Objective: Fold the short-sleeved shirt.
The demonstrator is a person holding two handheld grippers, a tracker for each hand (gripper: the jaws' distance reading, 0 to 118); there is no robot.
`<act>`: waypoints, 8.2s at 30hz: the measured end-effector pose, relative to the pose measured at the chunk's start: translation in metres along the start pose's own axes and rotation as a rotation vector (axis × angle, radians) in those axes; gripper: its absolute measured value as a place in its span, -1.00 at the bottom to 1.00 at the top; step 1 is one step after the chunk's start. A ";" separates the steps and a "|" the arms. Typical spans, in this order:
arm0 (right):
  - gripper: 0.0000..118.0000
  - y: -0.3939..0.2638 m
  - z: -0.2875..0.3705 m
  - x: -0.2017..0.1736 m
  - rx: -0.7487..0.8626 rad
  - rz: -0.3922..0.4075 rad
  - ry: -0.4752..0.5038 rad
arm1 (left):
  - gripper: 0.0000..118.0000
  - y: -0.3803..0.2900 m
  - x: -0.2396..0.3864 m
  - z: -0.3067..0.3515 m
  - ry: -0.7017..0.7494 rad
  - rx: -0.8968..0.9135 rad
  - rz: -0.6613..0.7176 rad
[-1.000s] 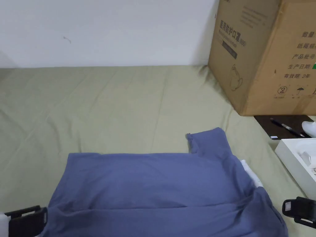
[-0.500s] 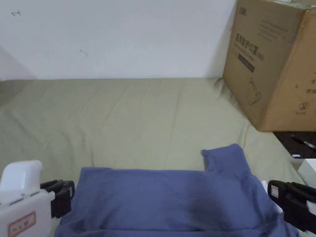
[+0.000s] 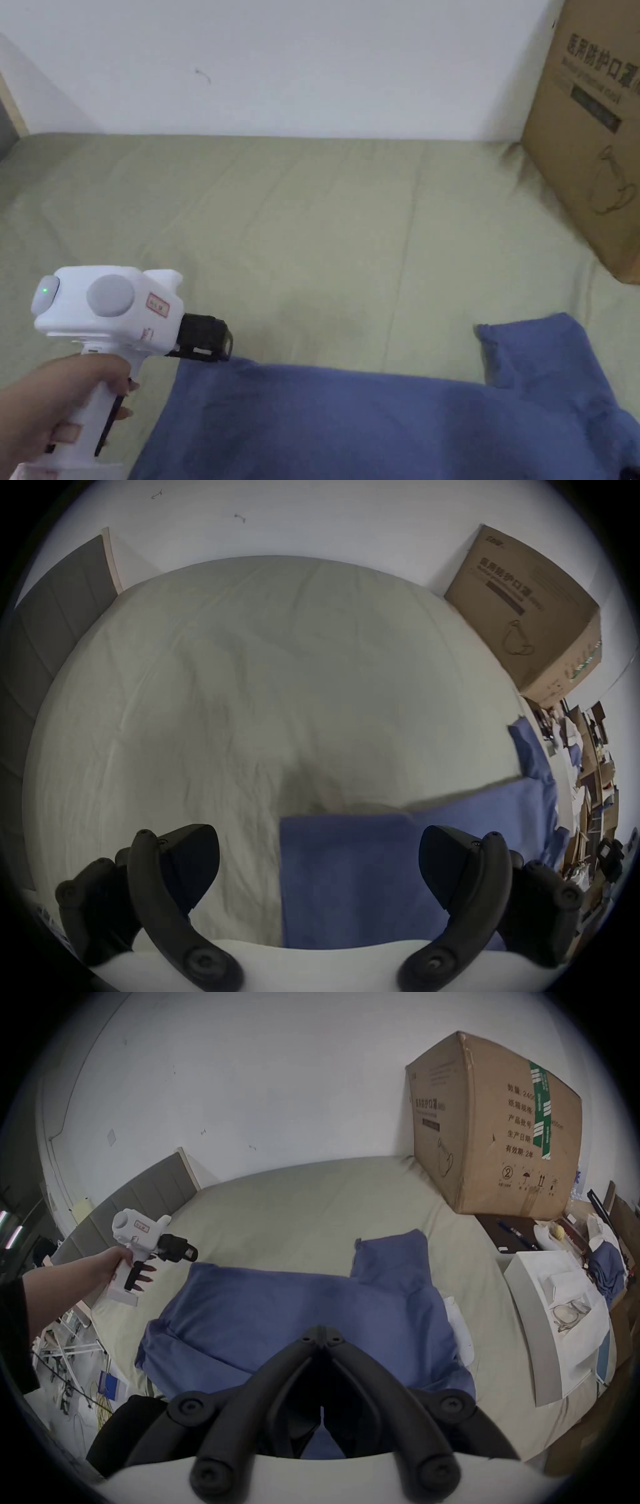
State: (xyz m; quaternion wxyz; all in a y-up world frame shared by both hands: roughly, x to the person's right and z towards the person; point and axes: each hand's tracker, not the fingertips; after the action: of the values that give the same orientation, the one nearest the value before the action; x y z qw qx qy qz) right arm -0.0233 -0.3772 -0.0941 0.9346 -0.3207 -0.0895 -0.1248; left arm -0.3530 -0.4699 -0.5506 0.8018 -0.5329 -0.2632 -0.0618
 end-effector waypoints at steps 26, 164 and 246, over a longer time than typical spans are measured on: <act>-0.18 0.114 -0.156 0.137 -0.329 -0.199 0.007 | -0.96 -0.036 0.038 0.027 0.058 0.112 -0.228; -1.00 -0.057 0.082 -0.036 0.270 0.118 -0.109 | 0.93 -0.190 0.148 0.087 -0.274 -0.176 0.033; -1.00 -0.037 0.055 -0.082 0.206 0.115 0.025 | -0.86 -0.191 -0.025 0.166 0.109 0.050 0.200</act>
State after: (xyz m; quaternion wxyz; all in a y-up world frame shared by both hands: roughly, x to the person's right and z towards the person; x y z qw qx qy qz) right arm -0.1165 -0.3570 -0.0504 0.9694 -0.2258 -0.0715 -0.0650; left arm -0.5062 -0.4081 -0.3566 0.8301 -0.5323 -0.1661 -0.0038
